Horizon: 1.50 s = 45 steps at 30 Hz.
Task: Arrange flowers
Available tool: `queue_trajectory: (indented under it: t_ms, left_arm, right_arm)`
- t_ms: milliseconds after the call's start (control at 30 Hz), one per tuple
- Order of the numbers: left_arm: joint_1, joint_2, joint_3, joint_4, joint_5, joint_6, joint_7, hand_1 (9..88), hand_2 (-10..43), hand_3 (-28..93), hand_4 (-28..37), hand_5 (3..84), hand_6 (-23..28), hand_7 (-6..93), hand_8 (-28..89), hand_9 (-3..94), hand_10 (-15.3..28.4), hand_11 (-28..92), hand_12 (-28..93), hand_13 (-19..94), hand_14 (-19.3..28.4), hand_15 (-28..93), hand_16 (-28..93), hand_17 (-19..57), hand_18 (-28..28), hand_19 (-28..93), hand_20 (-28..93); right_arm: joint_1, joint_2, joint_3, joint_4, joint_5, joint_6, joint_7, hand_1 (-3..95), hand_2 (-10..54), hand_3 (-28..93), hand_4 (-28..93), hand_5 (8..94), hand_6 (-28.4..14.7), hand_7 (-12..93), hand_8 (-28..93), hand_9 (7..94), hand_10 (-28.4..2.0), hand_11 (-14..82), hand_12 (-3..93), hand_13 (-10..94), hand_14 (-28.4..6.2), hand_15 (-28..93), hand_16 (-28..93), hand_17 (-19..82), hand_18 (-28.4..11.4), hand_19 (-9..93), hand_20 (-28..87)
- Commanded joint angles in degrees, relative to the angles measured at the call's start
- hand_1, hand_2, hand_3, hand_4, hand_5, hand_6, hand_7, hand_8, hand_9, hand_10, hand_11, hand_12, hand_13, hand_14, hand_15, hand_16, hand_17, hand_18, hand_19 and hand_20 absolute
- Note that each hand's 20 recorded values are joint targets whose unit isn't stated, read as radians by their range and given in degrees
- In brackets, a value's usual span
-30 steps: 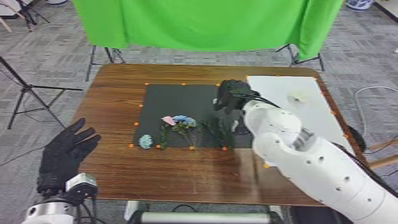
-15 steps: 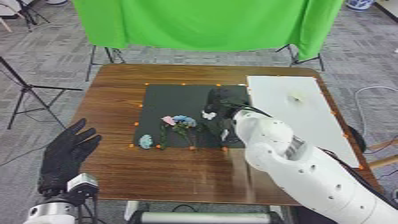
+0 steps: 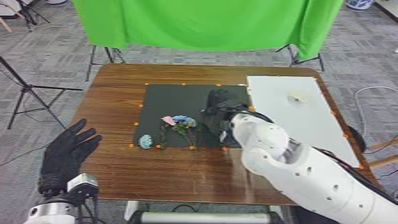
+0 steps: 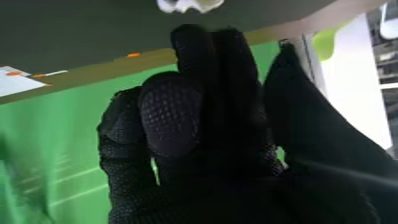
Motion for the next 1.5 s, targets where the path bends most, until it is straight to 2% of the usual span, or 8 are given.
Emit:
queue_trajectory:
  t_ms: [33,200,300,400,533,867,1033,1500]
  left_arm:
    - [0.3,-0.16,0.21,-0.03,-0.35,0.49,0.2,23.3,5.2,82,-23.0,39.6,10.3,16.9,-11,36.6,19.6,31,11,28,26.2,55,-9,-6.8,24.7,61,20]
    - [-0.3,0.03,0.52,0.26,-0.39,0.2,0.33,23.3,5.2,82,-22.9,39.6,10.3,17.0,-11,36.6,19.6,31,11,28,26.3,55,-9,-6.8,24.8,61,20]
    - [-0.7,0.13,0.72,0.33,-0.3,0.05,0.16,23.3,5.2,82,-22.9,39.6,10.4,16.9,-11,36.6,19.6,31,11,28,26.3,55,-9,-6.8,24.8,61,20]
    - [-0.9,0.02,0.45,0.43,-0.02,-0.23,-0.42,23.3,5.2,82,-23.0,39.6,10.3,16.9,-11,36.6,19.6,31,11,28,26.3,55,-9,-6.9,24.8,61,20]
    - [-0.7,-0.13,0.02,0.33,0.03,-0.22,-0.76,23.3,5.2,82,-22.9,39.6,10.3,17.0,-11,36.6,19.6,31,11,28,26.3,55,-9,-6.9,24.8,61,20]
    - [-1.0,-0.3,-0.25,0.47,0.59,-1.16,-2.02,23.3,5.2,82,-22.9,39.6,10.4,16.9,-11,36.6,19.6,31,11,28,26.3,55,-9,-6.8,24.8,61,20]
    - [-1.0,-0.43,-0.61,0.44,0.85,-1.24,-2.6,23.4,5.2,82,-22.9,39.7,10.3,17.0,-11,36.7,19.5,31,11,28,26.3,55,-9,-6.8,24.7,61,20]
    - [-0.2,-0.49,-0.32,0.2,0.44,-0.66,-1.62,23.4,5.1,82,-22.8,39.8,10.5,17.1,-11,36.7,19.7,31,11,28,26.2,55,-9,-6.8,24.7,61,20]
  right_arm:
    - [1.6,0.9,2.3,1.2,2.5,0.0,-0.2,24.3,6.1,93,-28,59.9,-4.0,21,-15,61.5,-17.7,29.3,14.9,63,-11.2,82,11,26,-22.6,92,31]
    - [0.5,-1.2,5.7,3.0,2.7,-8.9,-1.1,21.3,5.1,93,-25,53.1,-4.9,20,-15,54.1,-19.1,25.1,14.0,59,-12.8,84,9,23,-22.9,91,32]
    - [-1.2,-3.6,8.8,3.9,3.0,-15.9,-0.2,17.5,6.6,93,-19,46.8,-3.1,17,-14,45.8,-17.0,16.1,13.0,52,-16.4,82,7,21,-23.7,88,33]
    - [-2.3,-4.9,10.0,4.4,2.7,-19.6,0.3,13.2,8.8,93,-14,43.5,-2.2,15,-14,38.8,-16.0,11.1,13.1,45,-20.3,78,5,19,-23.5,87,34]
    - [-3.6,-6.5,11.7,4.3,2.1,-23.4,0.3,10.9,9.7,93,-10,41.8,-1.6,15,-14,35.5,-17.4,9.1,13.2,41,-21.6,76,5,17,-23.0,86,35]
    - [-4.0,-7.4,11.1,4.0,0.8,-24.0,-0.8,6.8,10.9,93,2,37.1,1.2,16,-14,30.7,-20.2,6.9,14.1,34,-23.3,76,3,13,-22.7,84,38]
    - [-4.5,-6.5,10.8,2.9,0.6,-22.3,-1.4,6.6,11.2,93,2,43.1,-0.2,17,-14,31.2,-20.4,7.1,14.2,34,-23.2,76,3,13,-22.6,84,39]
    - [-3.5,-2.5,9.1,-0.7,-0.8,-14.1,-2.8,6.5,10.9,93,-2,50.8,-3.5,21,-15,36.4,-21.3,9.3,13.9,39,-22.7,77,3,16,-22.9,86,41]
